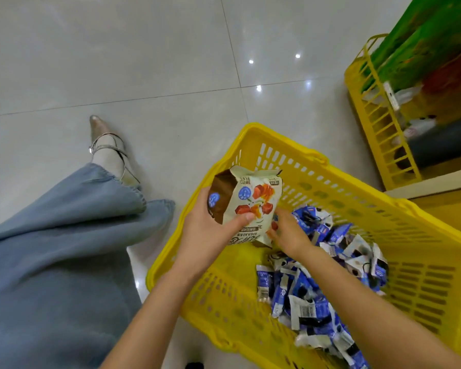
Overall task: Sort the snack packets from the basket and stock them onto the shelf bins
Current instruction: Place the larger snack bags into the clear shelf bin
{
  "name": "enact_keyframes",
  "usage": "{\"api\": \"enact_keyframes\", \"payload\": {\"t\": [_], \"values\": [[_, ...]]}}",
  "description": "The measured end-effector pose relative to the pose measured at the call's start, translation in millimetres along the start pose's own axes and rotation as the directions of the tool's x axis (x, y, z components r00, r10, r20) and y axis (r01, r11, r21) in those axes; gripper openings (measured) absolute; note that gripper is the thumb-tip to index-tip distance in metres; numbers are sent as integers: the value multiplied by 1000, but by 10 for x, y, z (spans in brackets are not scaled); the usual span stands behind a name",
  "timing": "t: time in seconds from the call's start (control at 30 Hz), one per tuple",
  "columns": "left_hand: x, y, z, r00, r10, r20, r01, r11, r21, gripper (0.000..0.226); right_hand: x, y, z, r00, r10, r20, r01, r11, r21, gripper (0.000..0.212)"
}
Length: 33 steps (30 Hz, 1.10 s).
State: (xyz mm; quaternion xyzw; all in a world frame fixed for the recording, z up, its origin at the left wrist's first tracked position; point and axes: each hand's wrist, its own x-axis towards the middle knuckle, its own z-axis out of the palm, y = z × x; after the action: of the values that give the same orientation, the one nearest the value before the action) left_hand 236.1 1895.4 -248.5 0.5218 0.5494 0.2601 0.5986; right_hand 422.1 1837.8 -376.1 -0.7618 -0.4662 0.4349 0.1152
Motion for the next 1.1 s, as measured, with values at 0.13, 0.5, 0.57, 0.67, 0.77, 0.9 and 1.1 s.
{"api": "enact_keyframes", "payload": {"t": [0.13, 0.5, 0.57, 0.67, 0.77, 0.9, 1.1], "values": [[52, 9, 17, 1000, -4, 1, 4, 1000, -17, 48, 187, 37, 101, 999, 47, 9, -43, 964, -261, 66], [-7, 64, -28, 1000, -2, 15, 2, 1000, -8, 44, 78, -57, 571, 963, 220, 156, -268, 846, 461, 77], [-25, 86, -33, 1000, 9, 2, -9, 1000, 4, 42, 29, -121, 640, 969, 187, 164, -245, 828, 505, 65], [-33, 124, -44, 999, 31, -26, -31, 999, 5, 42, -71, -216, 656, 973, 141, 182, -211, 867, 452, 47], [-45, 145, -51, 996, 54, -68, -54, 999, 0, 40, -199, -236, 487, 970, 187, 153, -236, 875, 423, 55], [-91, 113, -17, 992, 66, -108, -66, 998, 5, 38, -495, -154, 65, 987, 145, 65, -159, 898, 409, 40], [-223, -33, 172, 989, 42, -141, -45, 999, -20, 47, -1111, -35, -696, 986, 136, -102, -86, 918, 386, 62]]}}
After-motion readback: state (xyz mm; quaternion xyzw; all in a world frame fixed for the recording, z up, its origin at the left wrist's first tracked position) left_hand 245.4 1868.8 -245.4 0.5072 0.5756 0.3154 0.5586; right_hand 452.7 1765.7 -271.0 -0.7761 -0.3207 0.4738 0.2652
